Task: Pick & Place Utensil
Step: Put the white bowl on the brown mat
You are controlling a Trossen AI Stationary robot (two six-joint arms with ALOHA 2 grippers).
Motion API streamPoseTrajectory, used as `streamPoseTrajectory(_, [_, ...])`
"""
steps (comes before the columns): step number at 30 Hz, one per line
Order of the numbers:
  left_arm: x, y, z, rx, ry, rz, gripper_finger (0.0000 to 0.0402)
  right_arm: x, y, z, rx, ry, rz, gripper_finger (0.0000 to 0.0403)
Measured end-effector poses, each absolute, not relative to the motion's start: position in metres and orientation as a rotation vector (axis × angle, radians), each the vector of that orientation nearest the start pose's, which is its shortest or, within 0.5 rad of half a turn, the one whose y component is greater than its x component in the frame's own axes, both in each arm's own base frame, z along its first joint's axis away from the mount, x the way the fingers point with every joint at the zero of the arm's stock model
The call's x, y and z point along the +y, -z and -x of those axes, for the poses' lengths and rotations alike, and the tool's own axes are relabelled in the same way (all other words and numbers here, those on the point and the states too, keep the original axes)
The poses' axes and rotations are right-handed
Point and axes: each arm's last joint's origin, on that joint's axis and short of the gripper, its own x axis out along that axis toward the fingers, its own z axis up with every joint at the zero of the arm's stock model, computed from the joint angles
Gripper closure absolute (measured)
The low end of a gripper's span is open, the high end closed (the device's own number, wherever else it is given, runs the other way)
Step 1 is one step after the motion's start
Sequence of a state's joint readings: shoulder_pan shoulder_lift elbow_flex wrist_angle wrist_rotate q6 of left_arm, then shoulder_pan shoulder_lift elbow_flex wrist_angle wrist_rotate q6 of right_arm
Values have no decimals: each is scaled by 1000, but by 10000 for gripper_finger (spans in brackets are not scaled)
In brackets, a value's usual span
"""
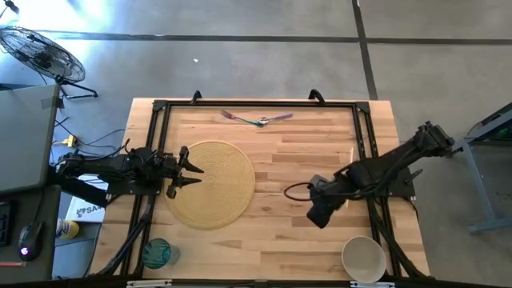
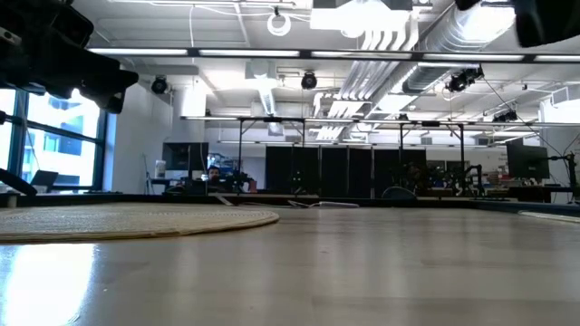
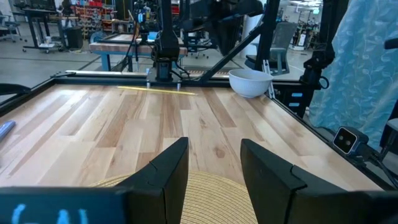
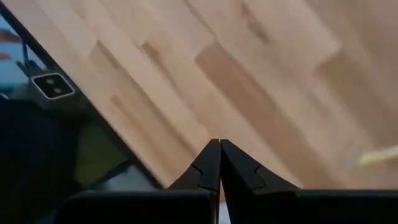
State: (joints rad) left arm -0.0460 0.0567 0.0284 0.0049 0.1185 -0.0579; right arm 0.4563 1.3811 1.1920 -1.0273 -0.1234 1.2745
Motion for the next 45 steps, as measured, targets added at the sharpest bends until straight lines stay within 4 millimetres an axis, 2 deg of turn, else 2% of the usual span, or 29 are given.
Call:
streamPoseTrajectory(4, [-8, -169, -99, 28, 164, 59, 259, 128, -285, -221, 1350, 419, -1004, 402])
streamPoseTrajectory(10, [-8, -169, -99, 28, 164, 59, 259, 144, -284, -206, 1384, 522, -1070, 403])
streamPoseTrajectory(14, [-8, -169, -99, 28, 164, 59, 259, 156, -285, -204, 1364, 471, -1092, 402])
streamPoseTrajectory(18, [-8, -169, -99, 28, 164, 59, 259, 175, -286, -202, 1349, 169, -862, 403])
streamPoseTrajectory(21, [-8, -169, -99, 28, 164, 59, 259, 187, -281, -198, 1370, 19, -678, 403])
streamPoseTrajectory(25, [-8, -169, -99, 28, 164, 59, 259, 197, -273, -195, 1393, -76, -536, 403])
streamPoseTrajectory(29, [-8, -169, -99, 29, 164, 59, 259, 203, -265, -197, 1411, -83, -484, 403])
streamPoseTrajectory(32, [-8, -169, -99, 28, 164, 59, 259, 205, -259, -199, 1431, -28, -518, 403])
streamPoseTrajectory(41, [-8, -169, -99, 28, 164, 59, 259, 204, -255, -196, 1525, 471, -1010, 400])
streamPoseTrajectory(45, [-8, -169, -99, 28, 164, 59, 259, 203, -250, -189, 1546, 625, -1063, 378])
